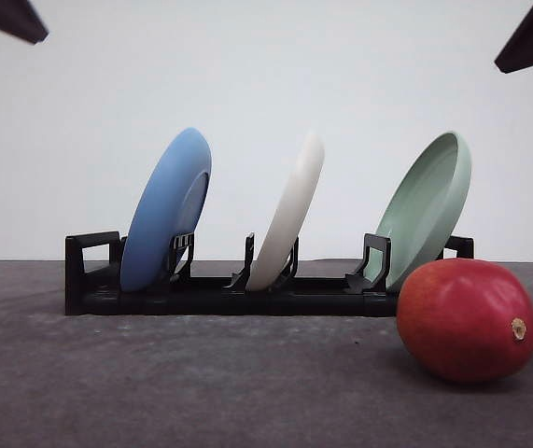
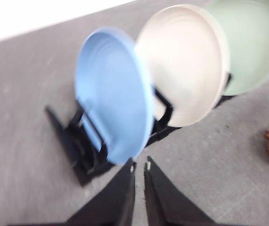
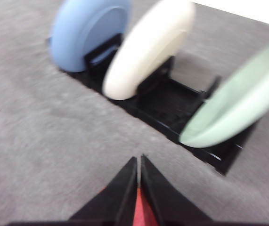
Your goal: Place pomegranate in white plate
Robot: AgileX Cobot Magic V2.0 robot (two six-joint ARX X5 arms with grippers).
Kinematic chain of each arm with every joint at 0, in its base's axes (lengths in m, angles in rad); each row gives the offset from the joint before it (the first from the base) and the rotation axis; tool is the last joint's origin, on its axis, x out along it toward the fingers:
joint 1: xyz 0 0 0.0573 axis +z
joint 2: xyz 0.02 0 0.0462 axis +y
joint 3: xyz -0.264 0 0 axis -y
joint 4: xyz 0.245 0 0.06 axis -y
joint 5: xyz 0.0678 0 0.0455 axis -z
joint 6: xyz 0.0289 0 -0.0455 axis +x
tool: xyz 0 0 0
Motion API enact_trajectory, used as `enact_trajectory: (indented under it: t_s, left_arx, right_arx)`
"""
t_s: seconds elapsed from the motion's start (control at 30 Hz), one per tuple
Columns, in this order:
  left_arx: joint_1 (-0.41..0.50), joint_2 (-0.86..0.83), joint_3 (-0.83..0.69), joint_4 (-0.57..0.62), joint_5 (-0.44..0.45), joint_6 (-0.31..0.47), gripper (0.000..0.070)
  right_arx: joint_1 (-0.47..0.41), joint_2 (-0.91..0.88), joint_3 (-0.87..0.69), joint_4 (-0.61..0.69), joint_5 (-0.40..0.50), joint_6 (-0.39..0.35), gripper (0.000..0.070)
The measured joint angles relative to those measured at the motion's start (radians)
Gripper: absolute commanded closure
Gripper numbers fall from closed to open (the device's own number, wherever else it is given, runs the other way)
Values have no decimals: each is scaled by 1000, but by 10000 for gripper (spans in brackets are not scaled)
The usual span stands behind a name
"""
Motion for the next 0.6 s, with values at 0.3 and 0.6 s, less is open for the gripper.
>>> enact_trajectory:
  t_s: [0.3, 0.6]
  left_arx:
    - [-30, 3, 4, -2, 0, 39, 321]
    - [-136, 21, 4, 26, 0, 45, 322]
  right_arx:
    - [4, -2, 0, 0, 0, -9, 281]
    - [4, -44, 0, 0, 0, -9, 281]
